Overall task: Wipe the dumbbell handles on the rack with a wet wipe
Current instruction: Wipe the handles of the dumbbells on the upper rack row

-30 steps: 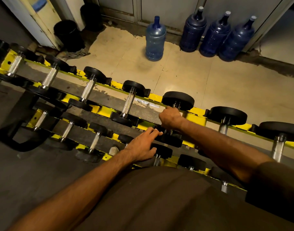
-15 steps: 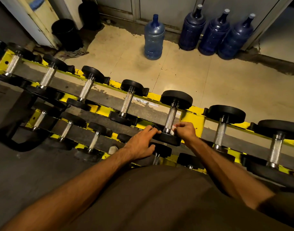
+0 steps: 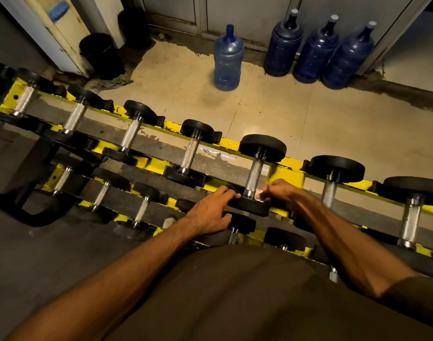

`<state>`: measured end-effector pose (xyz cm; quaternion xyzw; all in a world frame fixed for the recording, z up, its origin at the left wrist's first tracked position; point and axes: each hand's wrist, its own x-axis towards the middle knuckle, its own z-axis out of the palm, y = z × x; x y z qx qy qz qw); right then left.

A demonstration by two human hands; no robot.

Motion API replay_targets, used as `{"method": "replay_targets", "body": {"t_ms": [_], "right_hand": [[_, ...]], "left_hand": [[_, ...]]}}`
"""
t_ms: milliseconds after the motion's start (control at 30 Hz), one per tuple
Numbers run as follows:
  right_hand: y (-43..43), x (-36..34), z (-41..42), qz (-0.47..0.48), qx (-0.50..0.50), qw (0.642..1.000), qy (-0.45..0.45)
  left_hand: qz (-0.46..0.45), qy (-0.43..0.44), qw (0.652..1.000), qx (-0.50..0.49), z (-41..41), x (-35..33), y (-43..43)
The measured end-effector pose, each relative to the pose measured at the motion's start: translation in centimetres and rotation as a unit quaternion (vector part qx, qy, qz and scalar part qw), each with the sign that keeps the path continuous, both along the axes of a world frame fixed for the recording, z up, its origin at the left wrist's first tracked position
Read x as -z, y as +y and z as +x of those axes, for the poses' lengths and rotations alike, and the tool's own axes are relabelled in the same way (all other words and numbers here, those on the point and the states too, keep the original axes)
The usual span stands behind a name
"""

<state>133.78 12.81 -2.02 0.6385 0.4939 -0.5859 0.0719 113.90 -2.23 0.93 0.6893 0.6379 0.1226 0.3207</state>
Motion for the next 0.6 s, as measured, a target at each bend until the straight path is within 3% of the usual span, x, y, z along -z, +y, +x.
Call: {"method": "replay_targets", "body": {"t_ms": [100,167,233,300,333,400,500,600], "right_hand": [[-0.8,-2.0,-0.6,0.075,-0.063,0.994,0.057],[-1.4,-3.0,-2.1,0.182,-0.173,0.966,0.063],[-1.3,-3.2,-4.0,0.297,-0.329,0.897,-0.006],[-1.0,-3.3,-5.9,0.342,-0.462,0.814,-0.083],[-0.7,-3.4,-6.7,0.336,-0.506,0.787,-0.107],[-0.2,-3.6,-8.1,0.287,-0.556,0.766,-0.148],[0.2,-3.3,-9.6,0.22,-0.569,0.769,-0.188],[-0.2,-3.1,-10.5,0.212,-0.576,0.765,-0.197]], "left_hand": [[-0.005,-0.005,1.0,-0.006,0.0,-0.1,0.1],[-0.007,-0.004,1.0,-0.006,0.0,-0.1,0.3],[-0.007,0.0,1.0,-0.002,-0.1,-0.1,0.3],[-0.01,0.006,1.0,0.003,-0.2,0.0,0.3],[-0.01,0.008,1.0,0.004,-0.2,0.1,0.2],[-0.009,0.013,1.0,0.007,-0.2,0.2,0.1],[-0.007,0.013,1.0,0.007,-0.2,0.4,-0.2],[-0.005,0.01,1.0,0.006,-0.1,0.5,-0.4]]}}
